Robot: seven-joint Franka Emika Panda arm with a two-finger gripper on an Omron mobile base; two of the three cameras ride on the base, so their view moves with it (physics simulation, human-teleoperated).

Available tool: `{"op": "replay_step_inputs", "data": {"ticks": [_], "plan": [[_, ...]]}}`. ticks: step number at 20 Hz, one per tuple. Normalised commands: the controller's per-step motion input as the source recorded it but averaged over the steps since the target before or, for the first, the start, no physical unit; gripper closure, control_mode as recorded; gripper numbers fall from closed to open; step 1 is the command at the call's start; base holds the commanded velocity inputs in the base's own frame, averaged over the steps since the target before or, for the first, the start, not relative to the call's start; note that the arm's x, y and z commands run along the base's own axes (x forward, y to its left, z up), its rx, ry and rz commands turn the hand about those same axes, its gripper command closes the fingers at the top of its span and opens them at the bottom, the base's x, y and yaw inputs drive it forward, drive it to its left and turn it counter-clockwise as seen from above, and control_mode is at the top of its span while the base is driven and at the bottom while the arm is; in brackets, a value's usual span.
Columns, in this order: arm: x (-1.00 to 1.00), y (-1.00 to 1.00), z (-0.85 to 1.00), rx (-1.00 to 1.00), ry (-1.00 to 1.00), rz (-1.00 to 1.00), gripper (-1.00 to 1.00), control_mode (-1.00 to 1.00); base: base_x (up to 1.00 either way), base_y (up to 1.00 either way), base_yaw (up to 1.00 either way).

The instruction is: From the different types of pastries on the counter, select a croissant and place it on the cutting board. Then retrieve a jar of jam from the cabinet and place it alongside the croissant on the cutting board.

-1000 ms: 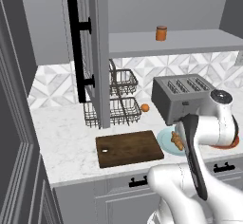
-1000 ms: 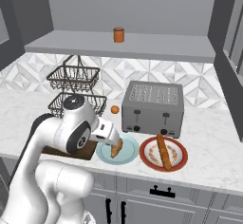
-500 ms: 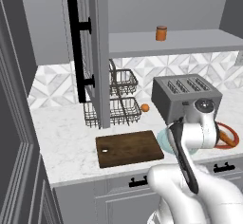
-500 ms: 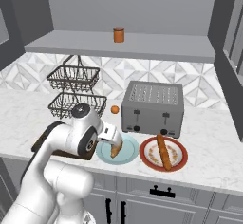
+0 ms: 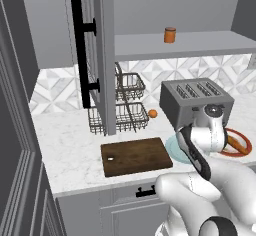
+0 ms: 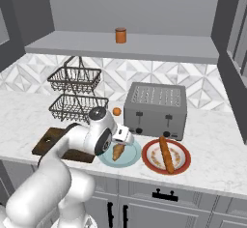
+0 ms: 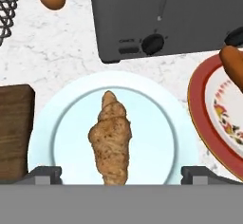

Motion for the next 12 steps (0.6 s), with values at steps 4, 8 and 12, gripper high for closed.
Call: {"op": "replay_step_inputs", "data": {"ticks": [4, 8, 12], "plan": [[0.09, -0.01, -0.6, 0.0, 0.02, -0.02, -1.0, -1.0, 0.0, 0.0, 0.0], [0.1, 0.0, -0.49, 0.0, 0.0, -0.04, -1.0, -1.0, 0.0, 0.0, 0.0], [0.0, 0.03, -0.47, 0.0, 0.0, -0.05, -1.0, -1.0, 0.0, 0.0, 0.0]]}}
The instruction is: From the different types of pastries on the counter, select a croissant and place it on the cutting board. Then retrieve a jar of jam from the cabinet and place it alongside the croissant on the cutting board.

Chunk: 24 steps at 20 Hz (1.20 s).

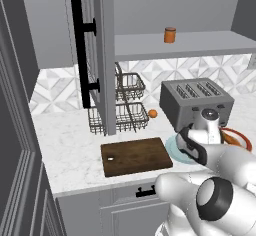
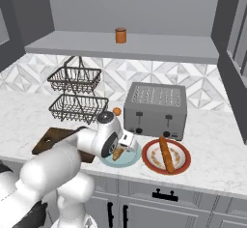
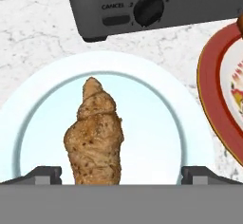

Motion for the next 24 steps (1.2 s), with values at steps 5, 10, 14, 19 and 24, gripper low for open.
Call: {"op": "replay_step_inputs", "data": {"ticks": [5, 10, 14, 19, 24], "plan": [[0.0, 0.26, -0.18, 0.0, 0.0, -0.03, -1.0, -1.0, 0.0, 0.0, 0.0], [0.0, 0.43, -0.17, -0.01, 0.0, 0.0, -1.0, -1.0, 0.0, 0.0, 0.0], [0.03, -0.06, -0.79, -0.08, 0.0, 0.0, -1.0, -1.0, 0.0, 0.0, 0.0], [0.29, 0.0, -0.78, -0.04, 0.0, 0.0, -1.0, -1.0, 0.0, 0.0, 0.0], [0.34, 0.18, -0.82, -0.04, 0.0, 0.0, 1.0, -1.0, 0.0, 0.0, 0.0]]}}
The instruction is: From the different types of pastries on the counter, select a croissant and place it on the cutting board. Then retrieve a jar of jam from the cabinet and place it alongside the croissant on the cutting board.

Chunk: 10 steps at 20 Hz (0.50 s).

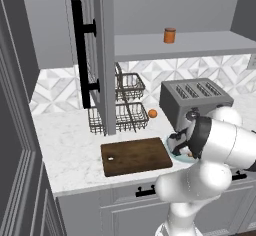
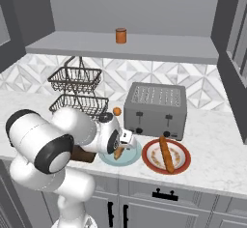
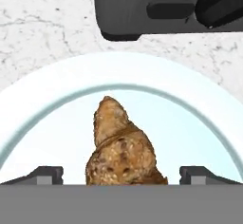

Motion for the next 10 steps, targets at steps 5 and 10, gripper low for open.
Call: {"op": "replay_step_inputs", "data": {"ticks": [5, 10], "plan": [[0.17, 0.26, -0.89, -0.12, 0.01, 0.0, 1.0, -1.0, 0.0, 0.0, 0.0], [0.0, 0.06, -0.92, -0.09, 0.0, 0.0, 1.0, -1.0, 0.0, 0.0, 0.0]]}}
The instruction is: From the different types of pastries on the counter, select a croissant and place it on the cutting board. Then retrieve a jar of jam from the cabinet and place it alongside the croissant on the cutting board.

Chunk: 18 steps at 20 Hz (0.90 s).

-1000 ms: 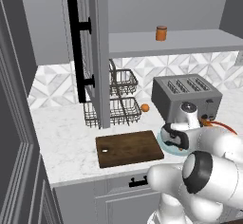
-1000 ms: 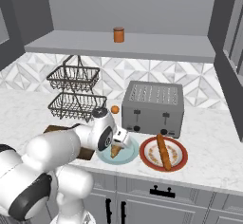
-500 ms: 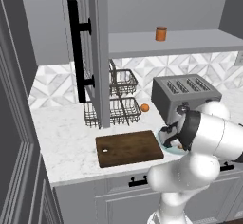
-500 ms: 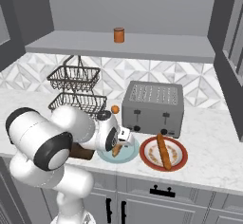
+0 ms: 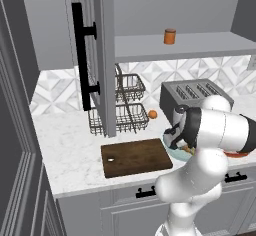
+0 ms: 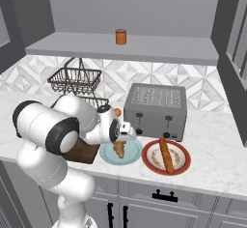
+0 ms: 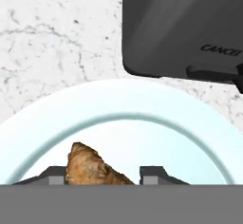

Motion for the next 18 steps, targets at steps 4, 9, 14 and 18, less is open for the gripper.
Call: {"op": "replay_step_inputs", "data": {"ticks": [4, 9, 14, 18], "plan": [[0.0, 0.0, -0.64, -0.02, 0.0, 0.0, 1.0, -1.0, 0.0, 0.0, 0.0], [0.02, 0.01, 0.63, 0.03, -0.05, 0.0, 1.0, -1.0, 0.0, 0.0, 0.0], [-0.01, 0.45, 0.95, 0.0, 0.0, -0.04, 1.0, -1.0, 0.0, 0.0, 0.0], [0.0, 0.75, 0.46, -0.01, 0.15, -0.05, 1.0, -1.0, 0.0, 0.0, 0.0]]}}
